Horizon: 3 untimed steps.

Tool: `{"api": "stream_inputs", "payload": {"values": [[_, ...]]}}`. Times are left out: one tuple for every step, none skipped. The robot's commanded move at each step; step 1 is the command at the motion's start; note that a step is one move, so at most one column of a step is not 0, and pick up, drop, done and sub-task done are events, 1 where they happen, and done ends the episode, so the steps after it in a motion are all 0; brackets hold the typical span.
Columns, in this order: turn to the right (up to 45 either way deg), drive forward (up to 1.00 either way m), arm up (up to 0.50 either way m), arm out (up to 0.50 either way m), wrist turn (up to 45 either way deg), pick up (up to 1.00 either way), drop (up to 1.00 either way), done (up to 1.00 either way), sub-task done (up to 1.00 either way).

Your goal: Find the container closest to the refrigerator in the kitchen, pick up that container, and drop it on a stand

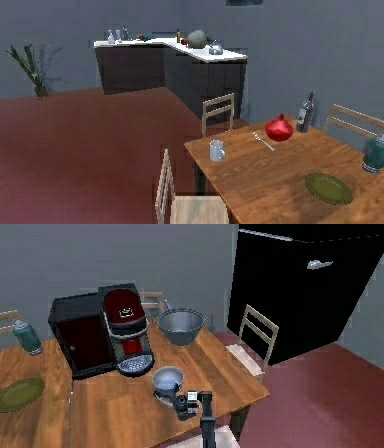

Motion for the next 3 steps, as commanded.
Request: {"api": "stream_inputs", "payload": {"values": [[0.0, 0.0, 0.0, 0.0, 0.0, 1.0, 0.0, 0.0, 0.0], [0.0, 0.0, 0.1, 0.0, 0.0, 0.0, 0.0, 0.0, 0.0], [0.0, 0.0, 0.32, 0.0, 0.0, 0.0, 0.0, 0.0, 0.0]]}}
